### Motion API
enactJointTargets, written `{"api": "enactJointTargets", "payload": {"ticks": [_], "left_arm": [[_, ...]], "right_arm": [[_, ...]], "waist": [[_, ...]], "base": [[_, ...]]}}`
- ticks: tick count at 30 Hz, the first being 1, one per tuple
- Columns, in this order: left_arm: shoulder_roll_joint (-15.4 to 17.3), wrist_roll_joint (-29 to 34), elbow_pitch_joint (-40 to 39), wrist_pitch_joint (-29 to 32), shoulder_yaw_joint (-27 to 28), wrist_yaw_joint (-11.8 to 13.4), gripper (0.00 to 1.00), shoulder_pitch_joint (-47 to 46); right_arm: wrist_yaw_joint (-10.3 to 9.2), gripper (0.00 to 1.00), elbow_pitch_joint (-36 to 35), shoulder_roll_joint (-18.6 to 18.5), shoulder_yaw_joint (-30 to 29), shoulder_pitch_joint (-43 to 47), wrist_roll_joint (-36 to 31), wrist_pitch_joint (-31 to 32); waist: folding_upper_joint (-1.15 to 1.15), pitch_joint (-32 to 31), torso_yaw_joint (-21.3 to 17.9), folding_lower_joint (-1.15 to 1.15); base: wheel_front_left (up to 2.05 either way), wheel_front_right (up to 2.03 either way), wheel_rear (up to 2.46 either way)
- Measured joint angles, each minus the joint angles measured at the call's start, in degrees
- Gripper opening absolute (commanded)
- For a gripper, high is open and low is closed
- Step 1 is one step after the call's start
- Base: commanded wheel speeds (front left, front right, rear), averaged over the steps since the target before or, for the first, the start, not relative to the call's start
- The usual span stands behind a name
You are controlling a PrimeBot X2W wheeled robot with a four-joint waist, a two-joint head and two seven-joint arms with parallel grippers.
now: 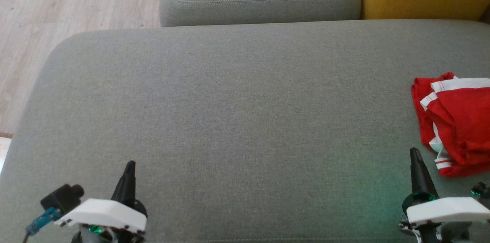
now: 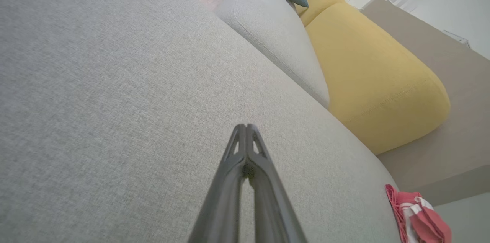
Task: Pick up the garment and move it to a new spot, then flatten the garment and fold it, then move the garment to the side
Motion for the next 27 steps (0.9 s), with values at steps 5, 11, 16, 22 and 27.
{"api": "enactJointTargets", "payload": {"ticks": [5,11,16,22,27], "left_arm": [[-0.25,-3.98,0.32,0.99,1.24,-0.96,0.0,-0.42],[-0.73,-8.0,0.47,2.0,2.77,-1.53,0.0,-1.26],[-1.24,-11.33,0.59,2.67,3.28,-2.45,0.0,-1.38],[-1.56,-15.35,0.77,3.54,4.9,-3.28,0.0,-2.32],[-1.91,-18.62,1.03,4.45,5.38,-4.01,0.0,-2.35]], "right_arm": [[0.0,0.0,0.48,-0.03,-0.22,-1.4,3.93,0.47],[0.0,0.0,1.27,-0.05,-0.43,-2.1,7.93,0.56],[0.0,0.0,2.0,-0.07,-0.75,-2.2,11.22,1.01],[0.0,0.0,2.52,-0.08,-1.13,-3.46,15.18,1.51],[0.0,0.0,3.26,-0.1,-1.34,-4.26,18.41,1.69]], "waist": [[0.0,0.07,-0.18,0.0],[0.0,0.13,-0.37,0.0],[0.0,0.19,-0.52,0.0],[0.0,0.26,-0.7,0.0],[0.0,0.31,-0.85,0.0]], "base": [[0.0,0.0,0.0],[0.0,0.0,0.0],[0.0,0.0,0.0],[0.0,0.0,0.0],[0.0,0.0,0.0]]}}
